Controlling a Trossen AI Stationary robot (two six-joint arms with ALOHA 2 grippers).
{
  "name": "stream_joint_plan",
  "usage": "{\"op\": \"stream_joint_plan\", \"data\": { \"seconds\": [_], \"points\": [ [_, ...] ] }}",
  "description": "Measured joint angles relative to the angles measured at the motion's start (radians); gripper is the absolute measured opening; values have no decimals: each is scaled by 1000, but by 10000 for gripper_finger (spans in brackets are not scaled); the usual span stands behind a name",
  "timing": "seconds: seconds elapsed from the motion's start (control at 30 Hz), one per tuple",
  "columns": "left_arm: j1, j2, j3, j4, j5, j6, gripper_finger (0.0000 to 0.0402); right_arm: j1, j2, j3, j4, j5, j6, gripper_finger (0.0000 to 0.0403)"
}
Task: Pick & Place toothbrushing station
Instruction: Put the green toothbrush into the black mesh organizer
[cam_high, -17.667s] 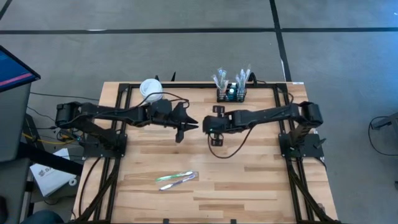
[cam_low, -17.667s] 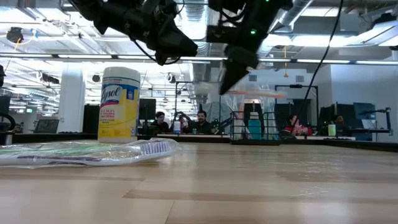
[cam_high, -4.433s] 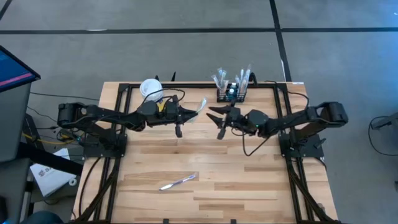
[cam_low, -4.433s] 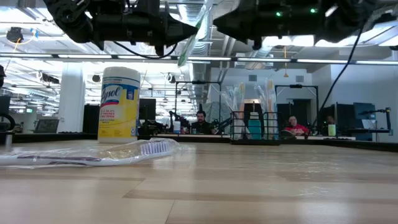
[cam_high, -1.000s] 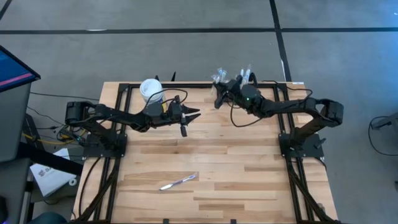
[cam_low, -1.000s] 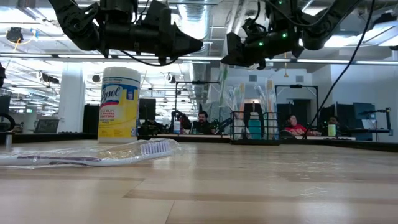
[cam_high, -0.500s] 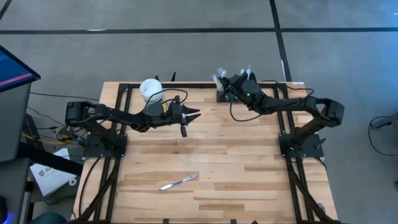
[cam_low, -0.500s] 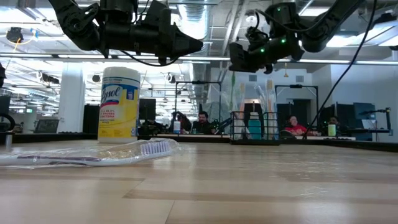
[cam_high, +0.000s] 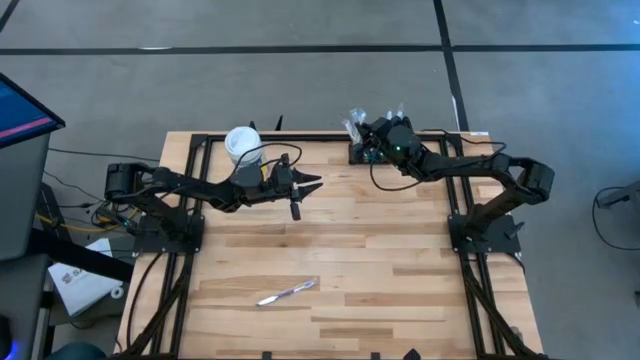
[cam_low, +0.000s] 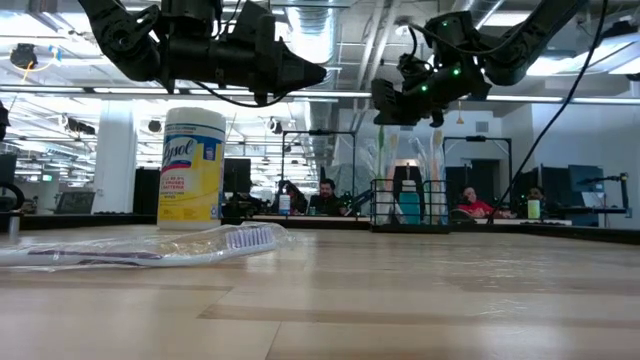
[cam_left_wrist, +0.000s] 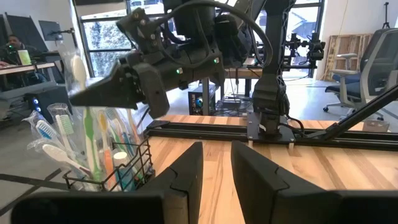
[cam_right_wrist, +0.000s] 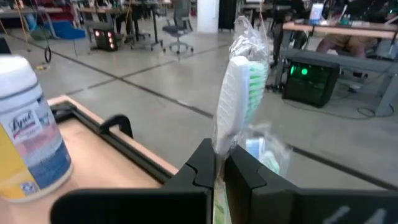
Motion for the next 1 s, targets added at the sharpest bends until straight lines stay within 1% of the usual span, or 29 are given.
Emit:
{"op": "stream_joint_plan", "data": {
  "seconds": [0.17, 1.0],
  "points": [
    [0, 0, 0, 0, 0, 0, 76, 0, 0, 0, -41, 0, 37, 6],
    [2, 0, 0, -2, 5, 1, 76, 3, 3, 0, -72, -1, 55, 5]
  ]
}}
